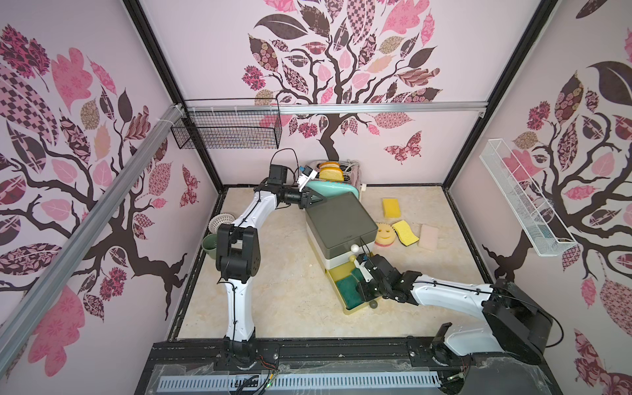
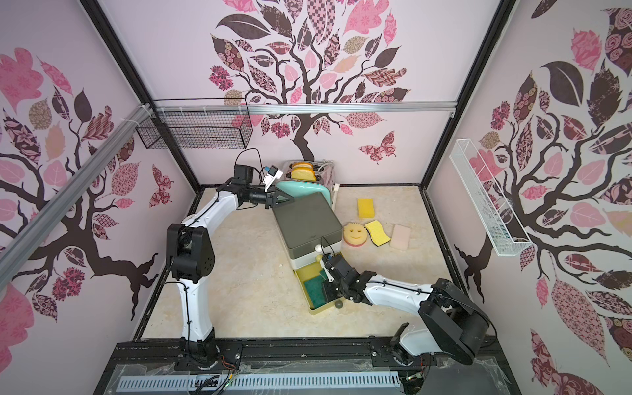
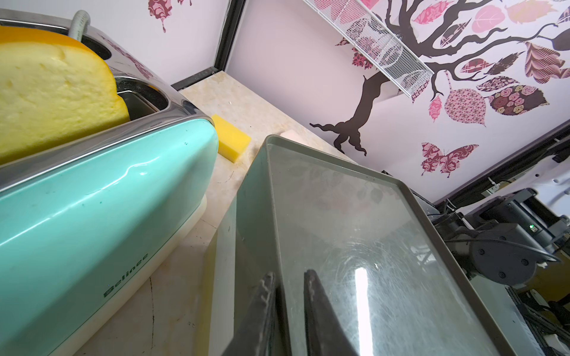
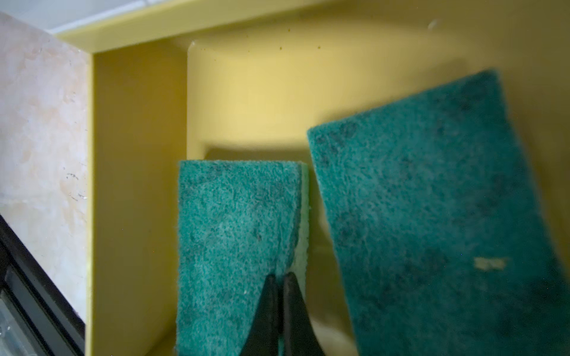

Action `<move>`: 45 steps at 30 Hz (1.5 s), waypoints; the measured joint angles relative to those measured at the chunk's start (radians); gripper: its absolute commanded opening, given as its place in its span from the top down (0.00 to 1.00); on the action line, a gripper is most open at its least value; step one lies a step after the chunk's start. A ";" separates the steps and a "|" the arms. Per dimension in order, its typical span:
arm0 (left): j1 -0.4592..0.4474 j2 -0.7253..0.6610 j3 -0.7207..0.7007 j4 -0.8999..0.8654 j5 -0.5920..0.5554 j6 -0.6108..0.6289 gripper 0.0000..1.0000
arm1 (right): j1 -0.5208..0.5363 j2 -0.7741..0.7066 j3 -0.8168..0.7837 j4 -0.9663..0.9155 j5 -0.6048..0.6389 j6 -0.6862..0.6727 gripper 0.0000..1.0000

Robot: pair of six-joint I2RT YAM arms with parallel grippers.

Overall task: Take the sponge out of the drawer
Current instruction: Pick up the sponge from the drawer, then place the sponge at the center of the board.

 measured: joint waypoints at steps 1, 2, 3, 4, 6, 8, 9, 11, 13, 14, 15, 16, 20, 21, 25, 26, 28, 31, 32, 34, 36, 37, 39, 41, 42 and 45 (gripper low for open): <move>0.000 0.000 0.000 0.000 0.002 0.000 0.80 | -0.002 -0.011 0.002 -0.007 0.000 -0.001 1.00; 0.000 0.000 0.000 -0.001 0.002 0.000 0.80 | -0.002 -0.021 0.003 -0.013 0.000 -0.001 1.00; 0.000 0.000 0.000 -0.002 0.003 0.000 0.80 | -0.002 -0.035 0.003 -0.022 0.001 -0.002 1.00; 0.000 0.000 0.000 -0.002 0.003 0.000 0.80 | -0.002 -0.047 0.003 -0.031 0.004 -0.002 1.00; 0.000 0.000 0.000 -0.002 0.003 0.000 0.80 | -0.002 -0.071 0.003 -0.048 0.008 -0.002 1.00; 0.000 0.000 0.000 -0.002 0.003 0.000 0.80 | -0.003 -0.094 0.010 -0.066 0.013 -0.003 1.00; 0.000 0.000 0.000 -0.002 0.003 0.000 0.80 | -0.003 -0.105 0.018 -0.080 0.015 -0.005 1.00; 0.000 0.000 0.000 -0.002 0.003 0.000 0.80 | -0.004 -0.132 0.033 -0.108 0.018 -0.007 1.00; 0.000 0.000 0.000 -0.002 0.003 0.000 0.80 | -0.008 -0.167 0.046 -0.130 0.023 -0.008 1.00; 0.000 0.000 0.000 -0.002 0.003 0.000 0.80 | -0.012 -0.187 0.051 -0.143 0.027 -0.008 1.00; 0.000 0.000 0.000 -0.002 0.003 0.000 0.80 | -0.019 -0.210 0.055 -0.155 0.032 -0.008 1.00; 0.000 0.000 0.000 -0.002 0.003 0.000 0.80 | -0.029 -0.237 0.058 -0.170 0.038 -0.009 1.00; 0.000 0.000 0.000 -0.002 0.003 0.000 0.80 | -0.079 -0.331 0.077 -0.239 0.059 -0.019 1.00; 0.000 0.000 0.000 -0.002 0.003 0.000 0.80 | -0.097 -0.351 0.082 -0.257 0.060 -0.023 1.00; 0.000 0.002 0.002 -0.002 0.004 -0.001 0.80 | -0.203 -0.414 0.085 -0.319 0.060 -0.043 1.00; 0.000 0.002 0.002 -0.002 0.005 -0.001 0.80 | -0.227 -0.425 0.085 -0.329 0.061 -0.048 1.00; 0.000 0.002 0.002 -0.002 0.006 -0.002 0.80 | -0.287 -0.447 0.085 -0.352 0.060 -0.061 1.00; 0.000 0.003 0.002 -0.002 0.006 -0.002 0.80 | -0.413 -0.456 0.085 -0.364 0.036 -0.080 1.00; 0.000 0.003 0.002 -0.002 0.006 -0.002 0.80 | -0.457 -0.452 0.085 -0.361 0.029 -0.084 1.00; 0.000 0.004 0.003 0.000 0.008 -0.005 0.80 | -0.553 -0.434 0.085 -0.346 0.015 -0.095 1.00; 0.000 0.006 0.003 0.002 0.012 -0.008 0.80 | -0.619 -0.404 0.085 -0.319 0.008 -0.103 1.00; 0.001 0.007 0.004 0.003 0.014 -0.010 0.80 | -0.640 -0.386 0.085 -0.304 0.003 -0.105 1.00; 0.001 0.009 0.006 0.003 0.021 -0.010 0.80 | -0.687 -0.332 0.085 -0.269 -0.010 -0.108 1.00; 0.002 0.010 0.006 0.003 0.023 -0.010 0.80 | -0.715 -0.277 0.085 -0.240 -0.020 -0.111 1.00; 0.002 0.010 0.006 0.003 0.024 -0.010 0.80 | -0.724 -0.250 0.085 -0.229 -0.023 -0.114 1.00; 0.002 0.010 0.006 0.003 0.026 -0.010 0.80 | -0.735 -0.180 0.084 -0.205 -0.027 -0.127 1.00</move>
